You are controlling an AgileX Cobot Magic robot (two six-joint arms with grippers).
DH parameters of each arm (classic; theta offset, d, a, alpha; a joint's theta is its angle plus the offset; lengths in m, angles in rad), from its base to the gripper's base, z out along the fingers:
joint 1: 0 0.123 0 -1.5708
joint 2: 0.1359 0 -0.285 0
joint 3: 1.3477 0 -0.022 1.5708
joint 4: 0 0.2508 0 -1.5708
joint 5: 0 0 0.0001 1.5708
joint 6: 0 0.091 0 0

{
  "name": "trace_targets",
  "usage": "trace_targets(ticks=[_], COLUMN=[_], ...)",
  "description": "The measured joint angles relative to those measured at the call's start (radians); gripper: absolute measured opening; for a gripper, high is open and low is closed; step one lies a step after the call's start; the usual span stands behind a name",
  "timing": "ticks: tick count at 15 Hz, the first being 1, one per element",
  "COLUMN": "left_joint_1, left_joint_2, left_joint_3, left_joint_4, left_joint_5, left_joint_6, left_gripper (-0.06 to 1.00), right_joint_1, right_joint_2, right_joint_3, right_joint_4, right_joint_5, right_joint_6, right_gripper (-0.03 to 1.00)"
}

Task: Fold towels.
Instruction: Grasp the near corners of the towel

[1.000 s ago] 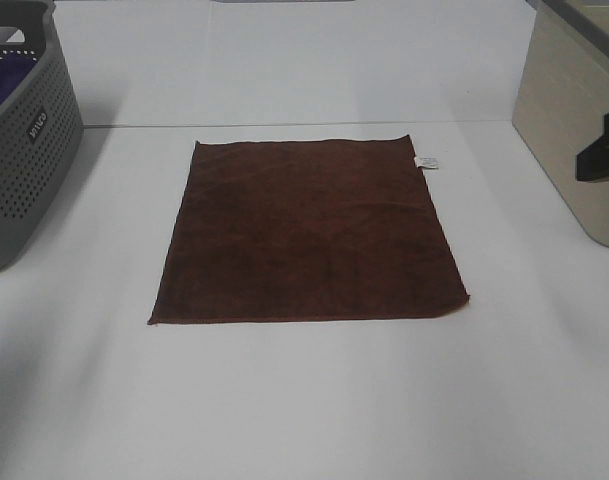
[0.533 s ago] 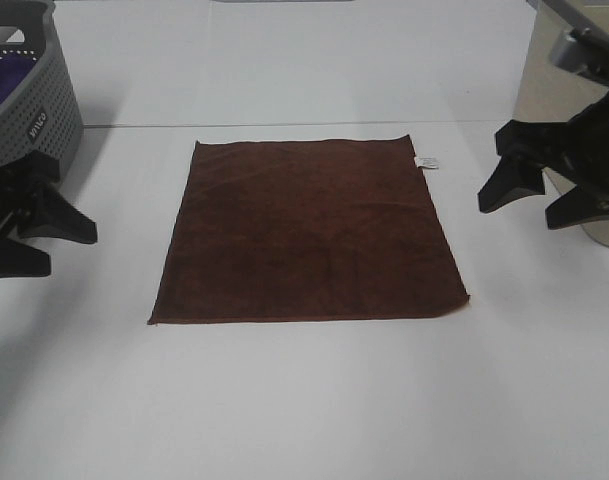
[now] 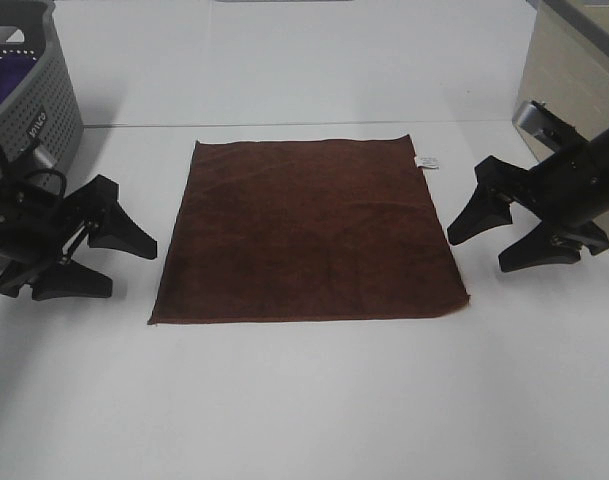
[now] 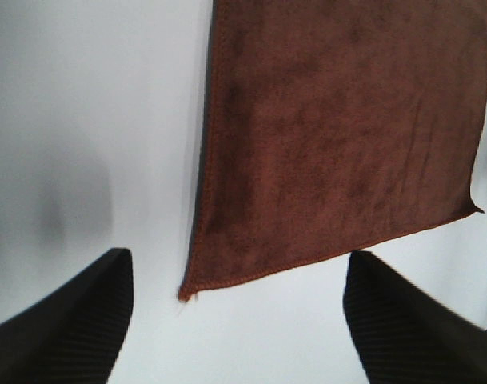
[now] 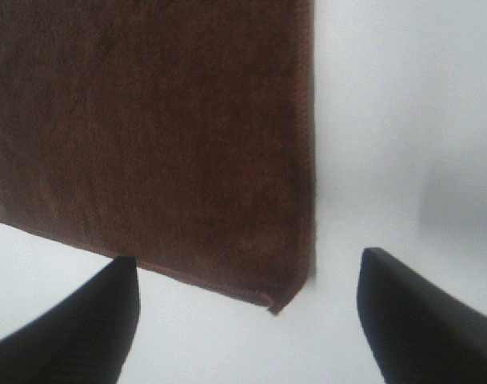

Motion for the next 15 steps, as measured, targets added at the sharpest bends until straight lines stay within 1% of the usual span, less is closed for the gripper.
trace_targets(ticks=[2,3,7,8,10,11,12,13,14,15], left_joint_1=[-0.010,-0.029,-0.108,-0.141,-0.169,-0.176,-0.179,-0.179,-0.179,-0.179], left_joint_2=[0.042,0.076,0.131,0.159,0.179,0.183,0.187,0.192,0.199,0.200], left_joint_3=[-0.015,-0.035,-0.107,-0.144,-0.173,-0.177,-0.177,-0.177,-0.177,-0.176], left_joint_4=[-0.014,-0.022,-0.053,-0.066,-0.078,-0.079,-0.077,-0.069,-0.060,-0.049], left_joint_5=[0.003,0.004,0.019,0.026,0.032,0.031,0.026,0.019,0.016,0.013], left_joint_6=[0.007,0.017,0.033,0.033,0.024,0.017,0.013,0.004,-0.005,-0.013], left_gripper=[0.70,0.70,0.70,0.70,0.69,0.66,0.59,0.46,0.31,0.13], right_joint_1=[-0.021,-0.021,-0.020,-0.009,0.026,0.043,0.053,0.058,0.060,0.060], right_joint_2=[0.042,0.083,0.146,0.168,0.194,0.202,0.211,0.217,0.221,0.222], right_joint_3=[-0.002,-0.015,-0.055,-0.077,-0.101,-0.106,-0.106,-0.106,-0.106,-0.106], right_joint_4=[0.056,0.068,0.086,0.099,0.113,0.116,0.118,0.115,0.099,0.082], right_joint_5=[0.000,0.009,0.042,0.059,0.078,0.080,0.080,0.075,0.068,0.058], right_joint_6=[-0.057,-0.085,-0.091,-0.091,-0.090,-0.090,-0.090,-0.088,-0.083,-0.079], right_gripper=[0.72,0.72,0.71,0.71,0.68,0.63,0.55,0.43,0.29,0.15])
